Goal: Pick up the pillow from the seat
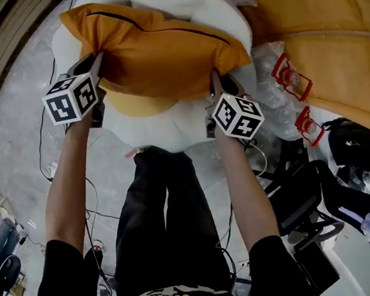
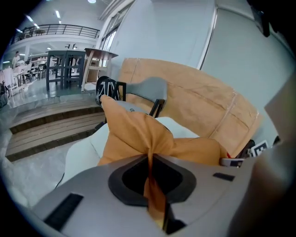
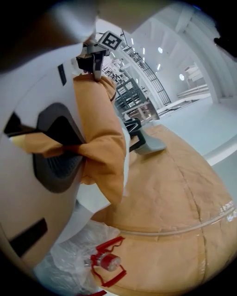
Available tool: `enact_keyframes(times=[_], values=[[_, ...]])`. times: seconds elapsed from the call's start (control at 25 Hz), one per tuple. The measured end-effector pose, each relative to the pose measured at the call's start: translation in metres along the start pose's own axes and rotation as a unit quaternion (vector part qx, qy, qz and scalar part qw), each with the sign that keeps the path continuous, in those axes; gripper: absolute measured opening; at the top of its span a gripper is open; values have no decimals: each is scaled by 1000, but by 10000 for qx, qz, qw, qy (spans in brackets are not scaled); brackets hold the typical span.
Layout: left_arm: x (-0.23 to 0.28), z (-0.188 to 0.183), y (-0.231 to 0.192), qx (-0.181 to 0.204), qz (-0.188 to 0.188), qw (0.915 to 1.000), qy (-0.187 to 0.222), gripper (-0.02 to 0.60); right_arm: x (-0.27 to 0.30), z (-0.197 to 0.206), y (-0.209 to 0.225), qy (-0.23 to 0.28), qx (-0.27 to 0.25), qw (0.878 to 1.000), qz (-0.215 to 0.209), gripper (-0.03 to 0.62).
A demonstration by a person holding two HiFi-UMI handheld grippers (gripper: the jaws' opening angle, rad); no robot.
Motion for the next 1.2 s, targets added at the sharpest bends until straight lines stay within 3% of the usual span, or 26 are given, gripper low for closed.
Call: enact_keyframes(times=[0.2,0.32,0.48,0.64,0.84,1.04,1.2], values=[[-71,-56,25,28,160,9993,352,29,-70,-84,-28,537,-657,9963,-135,57],[-127,-78,46,58,129,9982,588,28,-118,-120,-47,798,-739,9939,-153,57],[-216,-99,77,188,143,9945,1016,28,-198,-152,-79,1160,-802,9895,-317,57],[-319,-115,109,556,237,9863,1534,26,-290,-168,-119,1512,-958,9813,-701,57],[-430,-116,151,879,217,9723,2156,25,-393,-181,-154,2004,-1120,9669,-1115,58],[-515,-80,182,883,233,9606,2624,25,-481,-163,-181,2444,-1098,9545,-1313,58],[-552,-60,183,661,170,9512,3011,23,-508,-158,-201,2659,-1190,9456,-1445,58]])
Point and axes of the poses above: the fingertips, and each gripper's own axes: x forward along the fingers, y to its right, z out of its underside, the point moved 1 cm from there along -x, backward along the fingers, and after that the axes turned 11 degrees about -y, right-handed, at the moved point
